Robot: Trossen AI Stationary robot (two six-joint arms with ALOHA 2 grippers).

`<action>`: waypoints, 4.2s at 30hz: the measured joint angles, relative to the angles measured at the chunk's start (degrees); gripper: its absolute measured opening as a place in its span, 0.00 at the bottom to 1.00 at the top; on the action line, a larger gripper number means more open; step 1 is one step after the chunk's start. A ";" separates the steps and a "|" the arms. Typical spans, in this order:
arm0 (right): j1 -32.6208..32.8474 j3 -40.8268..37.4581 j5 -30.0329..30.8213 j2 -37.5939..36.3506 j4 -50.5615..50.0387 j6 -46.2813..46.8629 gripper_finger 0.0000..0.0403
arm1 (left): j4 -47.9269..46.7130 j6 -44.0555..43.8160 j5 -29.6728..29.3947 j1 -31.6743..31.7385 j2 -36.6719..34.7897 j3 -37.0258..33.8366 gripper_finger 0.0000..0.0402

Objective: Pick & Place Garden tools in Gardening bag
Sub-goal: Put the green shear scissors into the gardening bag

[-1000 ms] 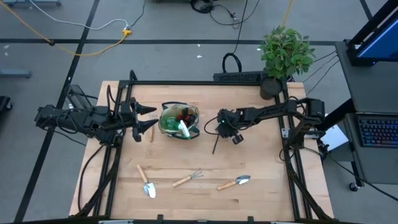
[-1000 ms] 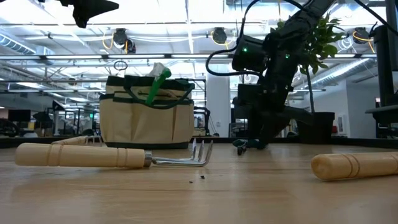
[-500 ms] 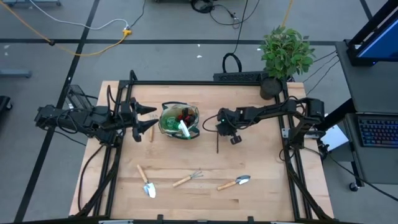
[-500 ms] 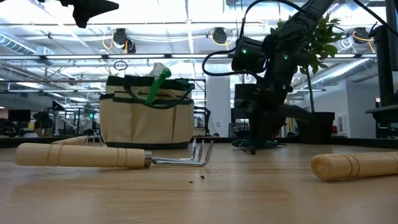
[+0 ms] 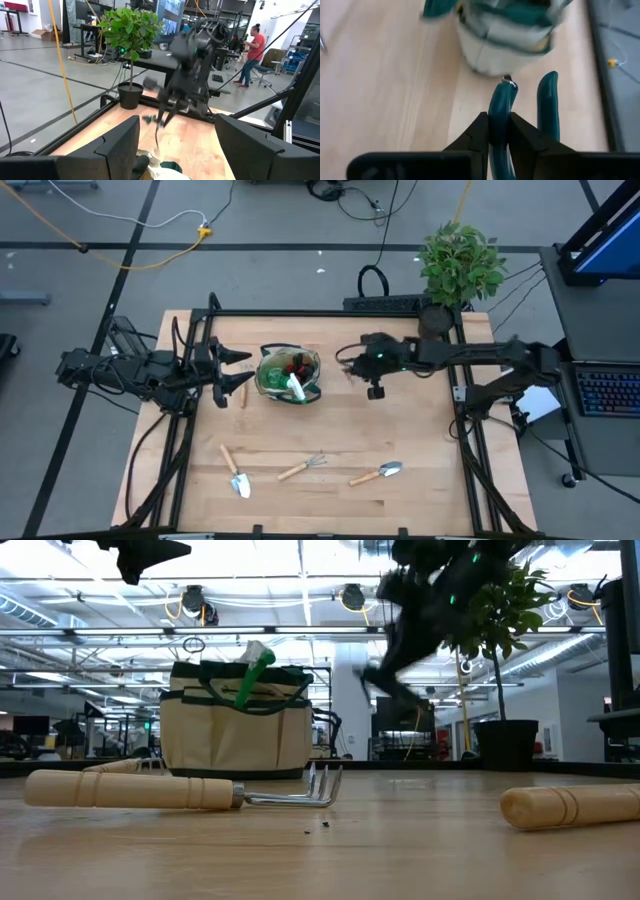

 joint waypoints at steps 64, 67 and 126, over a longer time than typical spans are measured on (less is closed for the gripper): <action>-2.58 9.01 -17.84 27.56 84.56 41.60 0.10 | 0.00 0.75 -0.03 -0.01 0.02 0.00 0.66; -2.62 11.22 -19.59 29.62 83.31 40.32 0.10 | 0.00 0.74 -0.03 -0.01 0.02 0.00 0.66; -4.34 13.07 -13.04 36.47 72.48 34.59 0.25 | 0.04 1.00 -2.90 -0.02 0.02 0.00 0.66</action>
